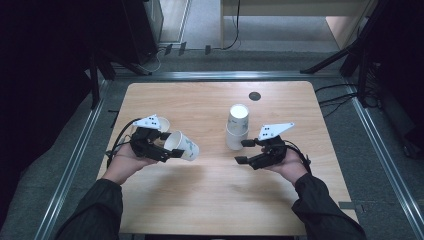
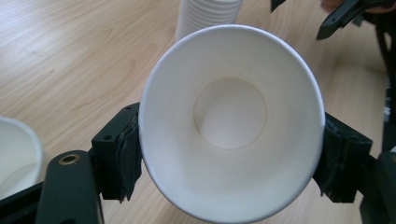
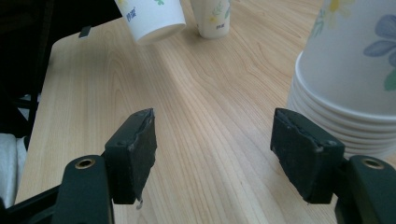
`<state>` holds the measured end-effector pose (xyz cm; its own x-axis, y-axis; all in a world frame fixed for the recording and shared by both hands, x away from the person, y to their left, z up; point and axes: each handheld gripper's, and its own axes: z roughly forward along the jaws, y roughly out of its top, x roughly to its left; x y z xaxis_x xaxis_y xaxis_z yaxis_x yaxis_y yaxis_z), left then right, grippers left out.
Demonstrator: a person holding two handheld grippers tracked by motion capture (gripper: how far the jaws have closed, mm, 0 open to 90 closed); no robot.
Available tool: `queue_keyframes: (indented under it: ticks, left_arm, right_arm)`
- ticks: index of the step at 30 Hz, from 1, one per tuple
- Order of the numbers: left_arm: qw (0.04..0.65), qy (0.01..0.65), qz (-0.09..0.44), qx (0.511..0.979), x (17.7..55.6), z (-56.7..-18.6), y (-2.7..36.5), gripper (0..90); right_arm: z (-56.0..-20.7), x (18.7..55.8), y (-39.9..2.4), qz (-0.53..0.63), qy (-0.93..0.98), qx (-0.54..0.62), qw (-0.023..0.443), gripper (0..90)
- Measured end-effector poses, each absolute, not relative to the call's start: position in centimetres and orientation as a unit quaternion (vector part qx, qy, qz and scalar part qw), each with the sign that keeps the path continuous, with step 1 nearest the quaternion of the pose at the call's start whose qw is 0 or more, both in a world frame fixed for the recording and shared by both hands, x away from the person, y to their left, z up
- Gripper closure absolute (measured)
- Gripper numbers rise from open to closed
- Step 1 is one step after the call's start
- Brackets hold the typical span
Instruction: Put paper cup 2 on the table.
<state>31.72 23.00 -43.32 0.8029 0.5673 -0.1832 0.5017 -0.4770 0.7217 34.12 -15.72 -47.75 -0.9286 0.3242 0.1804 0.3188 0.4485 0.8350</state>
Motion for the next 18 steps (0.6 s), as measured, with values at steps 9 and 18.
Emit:
queue_keyframes:
  ticks: [9,18]
  left_arm:
    - [0.356,0.32,0.055,0.876,31.6,-42.8,24.8,22.7]
    - [0.298,0.326,0.059,0.895,31.4,-43.6,26.4,22.6]
  right_arm:
    - [-47.8,34.1,-15.7,0.493,0.85,0.189,0.004,31.9]
    - [-47.9,34.2,-15.6,0.49,0.851,0.19,0.007,32.1]
